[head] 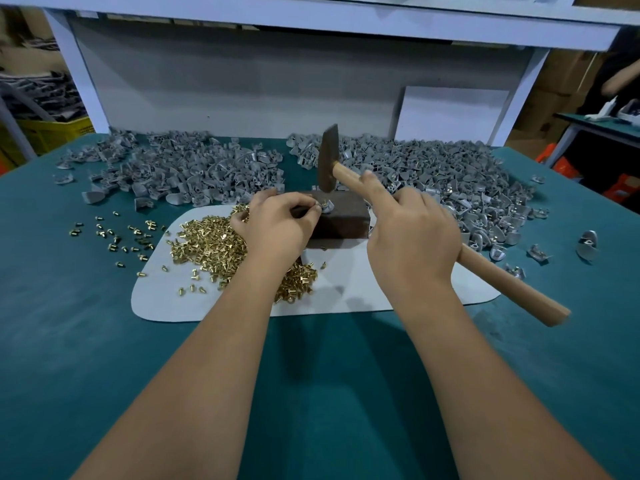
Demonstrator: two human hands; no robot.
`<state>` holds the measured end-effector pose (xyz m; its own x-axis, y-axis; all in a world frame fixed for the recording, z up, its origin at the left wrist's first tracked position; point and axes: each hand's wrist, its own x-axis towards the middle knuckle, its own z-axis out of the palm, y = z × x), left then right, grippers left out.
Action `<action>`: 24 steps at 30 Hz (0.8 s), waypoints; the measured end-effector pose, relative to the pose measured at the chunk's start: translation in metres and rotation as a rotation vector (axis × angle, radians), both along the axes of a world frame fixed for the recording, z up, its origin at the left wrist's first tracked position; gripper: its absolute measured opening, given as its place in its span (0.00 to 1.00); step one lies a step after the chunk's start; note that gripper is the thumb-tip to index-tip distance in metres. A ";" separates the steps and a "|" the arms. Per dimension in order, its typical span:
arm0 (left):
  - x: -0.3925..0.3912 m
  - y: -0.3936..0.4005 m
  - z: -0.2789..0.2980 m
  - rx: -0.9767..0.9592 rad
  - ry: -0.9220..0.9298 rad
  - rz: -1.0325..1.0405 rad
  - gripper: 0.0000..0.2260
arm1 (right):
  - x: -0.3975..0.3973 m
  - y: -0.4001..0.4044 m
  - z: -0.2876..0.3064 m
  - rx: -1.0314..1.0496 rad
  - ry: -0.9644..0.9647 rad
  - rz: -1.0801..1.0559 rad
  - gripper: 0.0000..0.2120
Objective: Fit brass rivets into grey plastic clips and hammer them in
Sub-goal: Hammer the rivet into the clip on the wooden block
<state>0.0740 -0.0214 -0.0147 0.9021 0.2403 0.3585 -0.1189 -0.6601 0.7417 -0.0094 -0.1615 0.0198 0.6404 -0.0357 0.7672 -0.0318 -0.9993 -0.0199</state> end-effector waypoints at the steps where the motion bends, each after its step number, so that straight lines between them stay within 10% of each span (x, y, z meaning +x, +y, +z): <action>1: 0.001 -0.001 -0.001 0.009 -0.007 0.005 0.03 | 0.000 -0.001 0.001 0.016 -0.033 0.006 0.26; 24: 0.000 0.001 -0.002 0.004 -0.003 -0.027 0.07 | -0.002 0.000 0.008 0.046 0.072 -0.009 0.30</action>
<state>0.0738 -0.0208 -0.0164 0.9069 0.2148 0.3626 -0.1391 -0.6596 0.7386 -0.0113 -0.1612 0.0279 0.6935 -0.0756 0.7165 -0.0435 -0.9971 -0.0632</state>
